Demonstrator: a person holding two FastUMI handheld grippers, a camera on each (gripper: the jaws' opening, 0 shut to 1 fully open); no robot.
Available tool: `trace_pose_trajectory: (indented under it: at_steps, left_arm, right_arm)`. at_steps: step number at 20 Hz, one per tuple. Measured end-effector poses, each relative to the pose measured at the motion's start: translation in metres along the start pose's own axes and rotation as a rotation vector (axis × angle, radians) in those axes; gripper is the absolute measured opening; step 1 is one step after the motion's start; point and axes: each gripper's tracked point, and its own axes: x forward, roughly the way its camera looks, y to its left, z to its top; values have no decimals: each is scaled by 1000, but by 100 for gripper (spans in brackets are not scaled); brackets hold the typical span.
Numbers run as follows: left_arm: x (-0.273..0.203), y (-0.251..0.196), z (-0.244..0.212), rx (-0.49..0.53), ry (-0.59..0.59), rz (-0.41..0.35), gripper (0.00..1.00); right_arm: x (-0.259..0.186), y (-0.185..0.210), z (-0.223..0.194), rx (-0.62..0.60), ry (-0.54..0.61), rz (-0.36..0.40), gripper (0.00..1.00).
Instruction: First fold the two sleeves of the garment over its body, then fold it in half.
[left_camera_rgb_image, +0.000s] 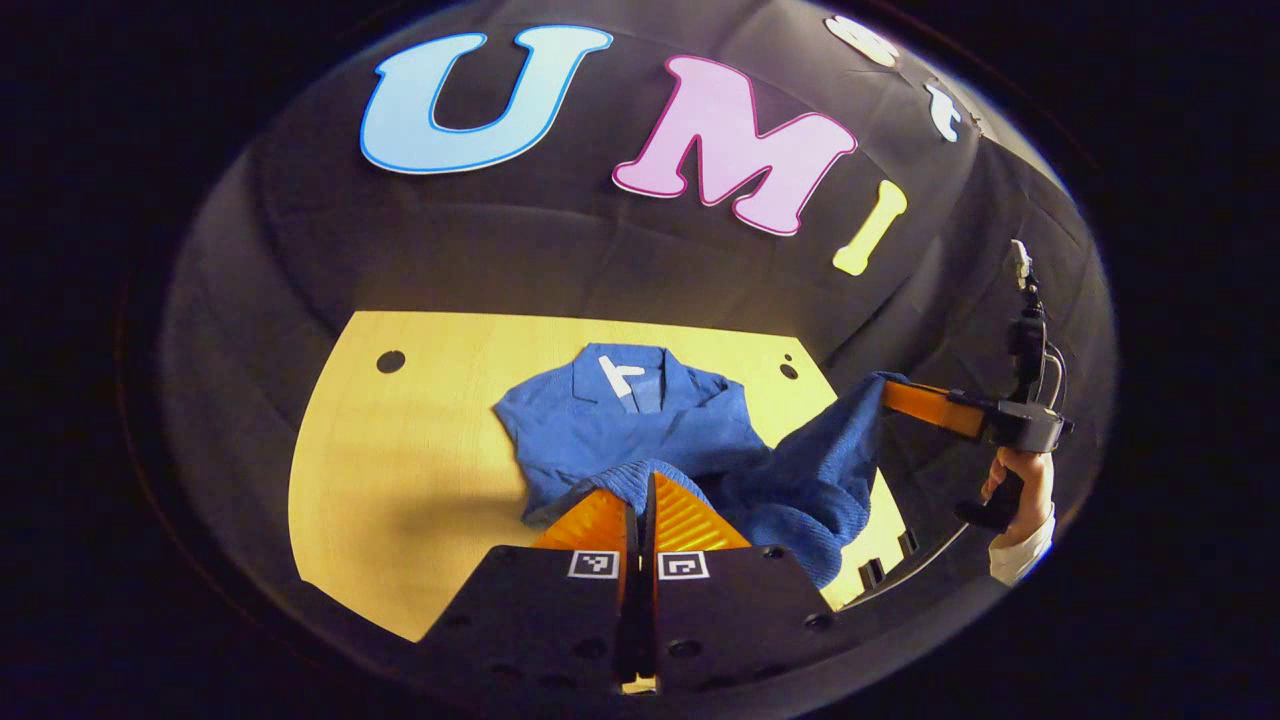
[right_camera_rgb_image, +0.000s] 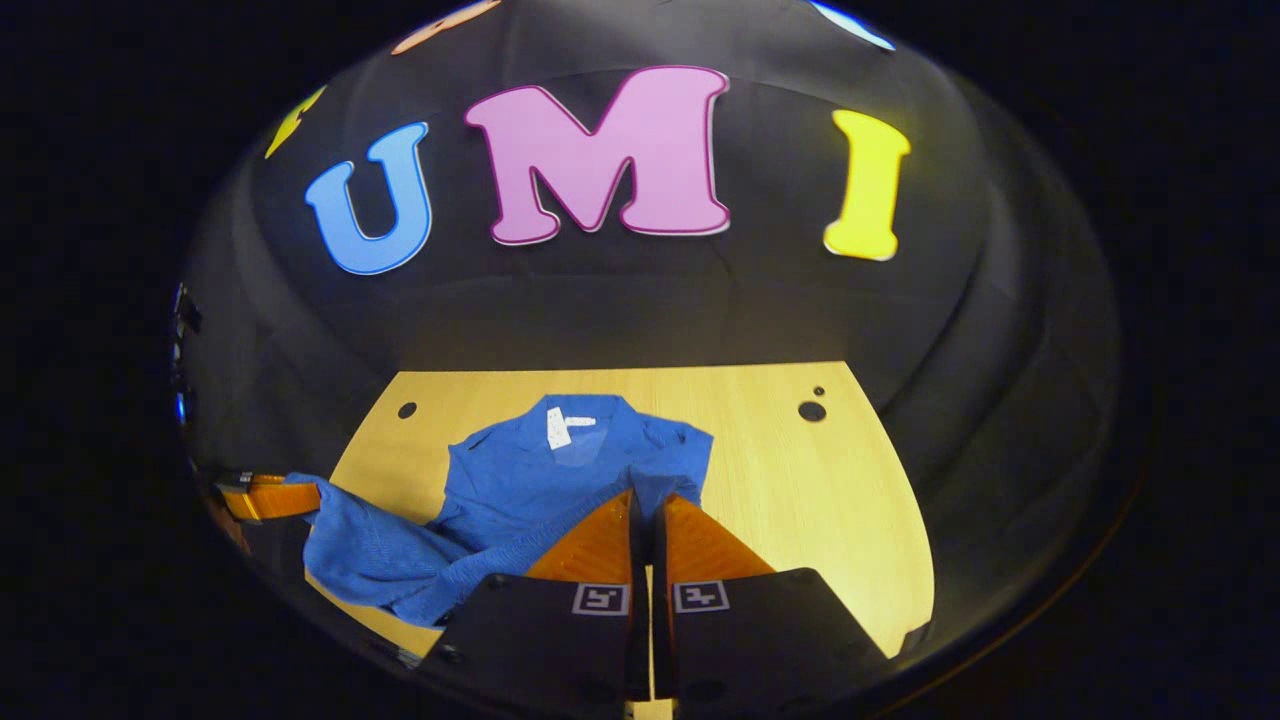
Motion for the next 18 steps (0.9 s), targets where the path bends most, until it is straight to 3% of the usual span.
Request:
trace_pose_trajectory:
  at_steps: [3, 6, 8, 12, 16, 17, 18]
  left_arm:
    - [47, 30, 38, 10, -28, 102, 0]
    - [105, 82, 48, -39, 33, 222, 0]
    - [148, 116, 32, -76, 117, 275, 0]
    - [204, 138, 15, -102, 228, 360, 0]
    - [245, 151, 41, -61, 186, 384, 0]
    - [253, 156, 39, -58, 203, 382, 0]
    - [259, 157, 32, -62, 234, 371, 6]
  right_arm:
    - [64, -18, 23, -17, -3, 1, 2]
    - [140, -58, 29, -13, 37, -42, 2]
    - [196, -77, 19, -6, 80, -46, 2]
    - [272, -80, -23, -21, 202, -32, 2]
    - [311, -82, -27, -18, 213, -15, 2]
    - [317, -82, -30, -4, 226, -5, 6]
    - [324, -82, -37, 6, 248, 5, 11]
